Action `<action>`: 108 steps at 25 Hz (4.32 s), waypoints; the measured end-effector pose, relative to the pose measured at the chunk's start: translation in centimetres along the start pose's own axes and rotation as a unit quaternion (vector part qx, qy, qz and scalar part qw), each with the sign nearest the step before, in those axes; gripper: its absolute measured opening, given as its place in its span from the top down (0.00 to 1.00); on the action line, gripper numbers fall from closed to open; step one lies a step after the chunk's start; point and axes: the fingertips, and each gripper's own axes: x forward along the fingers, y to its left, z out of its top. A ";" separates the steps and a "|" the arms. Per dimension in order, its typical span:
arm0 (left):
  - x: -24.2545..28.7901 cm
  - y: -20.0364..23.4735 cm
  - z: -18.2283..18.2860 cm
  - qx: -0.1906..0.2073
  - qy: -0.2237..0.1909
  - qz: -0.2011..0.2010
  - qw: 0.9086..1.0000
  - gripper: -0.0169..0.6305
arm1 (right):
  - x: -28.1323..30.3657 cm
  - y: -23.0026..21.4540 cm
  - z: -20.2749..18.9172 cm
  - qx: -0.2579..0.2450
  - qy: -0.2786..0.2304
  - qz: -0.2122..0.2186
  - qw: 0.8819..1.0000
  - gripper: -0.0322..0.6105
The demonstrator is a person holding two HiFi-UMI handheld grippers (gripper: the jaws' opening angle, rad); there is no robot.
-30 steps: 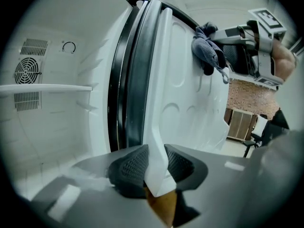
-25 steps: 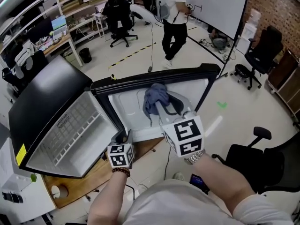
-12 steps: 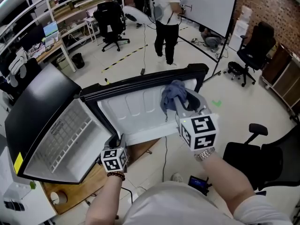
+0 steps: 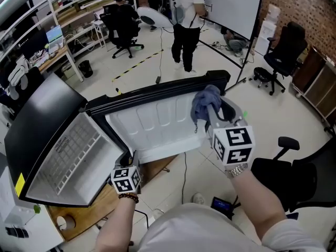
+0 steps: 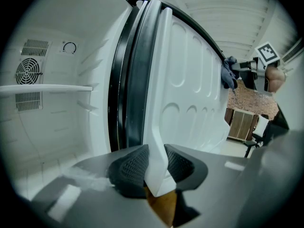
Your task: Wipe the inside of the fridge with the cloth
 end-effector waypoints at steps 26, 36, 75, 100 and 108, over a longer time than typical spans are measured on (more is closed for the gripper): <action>0.2 -0.8 0.1 -0.009 -0.002 -0.022 1.000 0.81 | -0.2 23.7 0.3 -0.016 -0.016 0.247 0.969 0.80; -0.2 -0.7 -1.0 0.000 0.009 -0.033 0.999 0.81 | 2.1 30.6 -1.6 -0.028 0.011 0.275 0.961 0.80; -0.5 -0.3 -0.7 -0.043 0.008 -0.004 0.999 0.82 | 3.2 16.1 -7.0 -0.001 0.061 0.132 0.989 0.80; -0.5 -0.2 -0.8 -0.038 0.007 0.019 0.999 0.82 | 1.2 1.9 -8.8 0.012 0.076 0.007 0.997 0.80; -0.7 -0.2 -0.8 -0.042 0.006 0.024 0.999 0.82 | -0.1 2.1 -8.6 0.009 0.070 0.014 0.997 0.80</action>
